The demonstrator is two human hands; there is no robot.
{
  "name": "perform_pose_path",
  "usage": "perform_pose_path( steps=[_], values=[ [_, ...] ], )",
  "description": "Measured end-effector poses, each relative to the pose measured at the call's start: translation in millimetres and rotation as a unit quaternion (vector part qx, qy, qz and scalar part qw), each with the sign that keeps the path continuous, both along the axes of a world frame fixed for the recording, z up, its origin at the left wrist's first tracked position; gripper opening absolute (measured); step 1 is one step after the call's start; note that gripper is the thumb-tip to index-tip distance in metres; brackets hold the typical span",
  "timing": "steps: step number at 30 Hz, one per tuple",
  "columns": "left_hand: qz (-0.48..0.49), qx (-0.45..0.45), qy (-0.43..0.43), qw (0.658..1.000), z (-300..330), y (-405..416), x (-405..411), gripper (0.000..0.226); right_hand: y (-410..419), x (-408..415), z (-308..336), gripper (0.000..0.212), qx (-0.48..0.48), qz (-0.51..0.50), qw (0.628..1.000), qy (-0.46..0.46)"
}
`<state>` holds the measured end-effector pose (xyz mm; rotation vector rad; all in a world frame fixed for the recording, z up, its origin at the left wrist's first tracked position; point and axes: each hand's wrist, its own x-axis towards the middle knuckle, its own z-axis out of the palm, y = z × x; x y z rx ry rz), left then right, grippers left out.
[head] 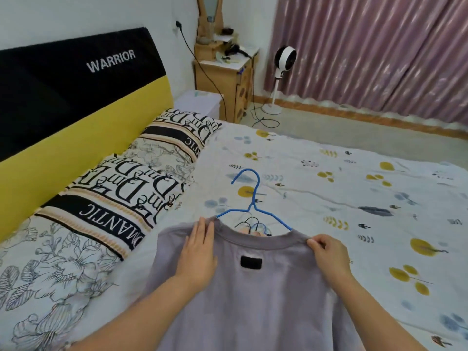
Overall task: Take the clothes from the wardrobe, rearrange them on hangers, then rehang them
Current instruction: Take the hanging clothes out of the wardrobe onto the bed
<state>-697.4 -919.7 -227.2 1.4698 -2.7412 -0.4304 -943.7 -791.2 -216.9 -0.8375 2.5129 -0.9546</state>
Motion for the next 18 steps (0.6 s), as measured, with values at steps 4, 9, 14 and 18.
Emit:
perform_pose_path(
  steps=[4, 9, 14, 18],
  values=[
    [-0.039, 0.086, -0.083, 0.992, -72.4, -11.5, -17.8, 0.069, -36.9, -26.6, -69.0, 0.022, 0.068, -0.002, 0.998, -0.012],
    [-0.059, 0.184, -0.158, 0.968, -152.2, -7.2, -22.2, 0.071, -64.0, -50.5, -151.8, 0.020, 0.131, 0.010, 0.990, -0.043],
    [-0.065, 0.224, -0.181, 0.955, -208.5, -12.9, -23.0, 0.070, -73.8, -46.6, -201.8, 0.016, 0.210, 0.011, 0.977, 0.023],
    [-0.055, 0.239, -0.186, 0.951, -236.1, -13.3, -24.6, 0.071, -68.0, 16.0, -220.0, 0.047, 0.177, 0.046, 0.969, 0.166]
  ],
)
